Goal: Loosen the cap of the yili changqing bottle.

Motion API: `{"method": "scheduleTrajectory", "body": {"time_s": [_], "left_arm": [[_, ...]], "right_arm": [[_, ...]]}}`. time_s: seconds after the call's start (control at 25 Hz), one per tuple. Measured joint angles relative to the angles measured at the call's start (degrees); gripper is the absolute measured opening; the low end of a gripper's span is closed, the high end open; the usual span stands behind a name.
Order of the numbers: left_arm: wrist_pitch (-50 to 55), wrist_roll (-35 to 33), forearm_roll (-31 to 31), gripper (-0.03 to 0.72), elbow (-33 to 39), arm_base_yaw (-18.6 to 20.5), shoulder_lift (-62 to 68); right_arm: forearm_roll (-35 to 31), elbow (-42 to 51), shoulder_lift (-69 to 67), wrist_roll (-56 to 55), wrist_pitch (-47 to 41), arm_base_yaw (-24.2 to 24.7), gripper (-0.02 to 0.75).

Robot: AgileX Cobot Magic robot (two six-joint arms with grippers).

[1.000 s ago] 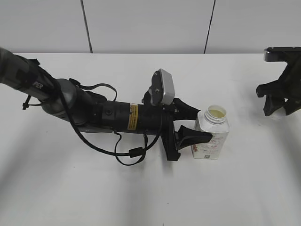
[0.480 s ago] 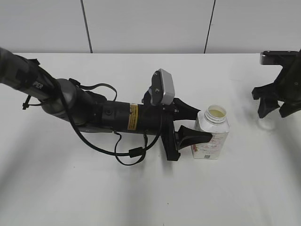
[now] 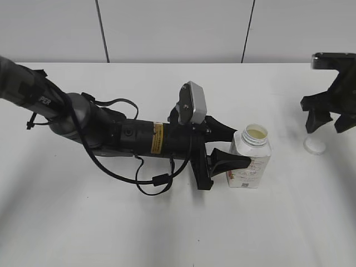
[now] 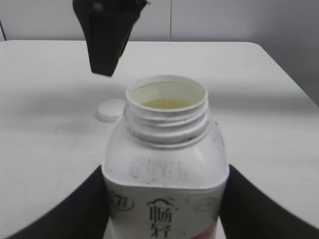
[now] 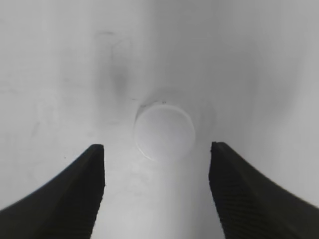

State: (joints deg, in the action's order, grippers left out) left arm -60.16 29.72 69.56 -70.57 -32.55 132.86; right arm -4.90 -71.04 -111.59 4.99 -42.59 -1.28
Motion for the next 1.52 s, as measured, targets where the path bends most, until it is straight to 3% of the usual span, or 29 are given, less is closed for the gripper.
{"method": "scheduleTrajectory", "body": {"time_s": [0.36, 0.76, 1.52], "left_arm": [[0.1, 0.0, 0.0, 0.405, 0.0, 0.0, 0.0], [0.1, 0.0, 0.0, 0.405, 0.0, 0.0, 0.0], [0.1, 0.0, 0.0, 0.405, 0.0, 0.0, 0.0]], "right_arm": [[-0.1, 0.1, 17.5, -0.1, -11.3, -0.6, 0.521], [0.1, 1.1, 31.5, -0.1, -16.0, -0.6, 0.521], [0.2, 1.1, 34.7, -0.1, -17.7, -0.6, 0.521]]}}
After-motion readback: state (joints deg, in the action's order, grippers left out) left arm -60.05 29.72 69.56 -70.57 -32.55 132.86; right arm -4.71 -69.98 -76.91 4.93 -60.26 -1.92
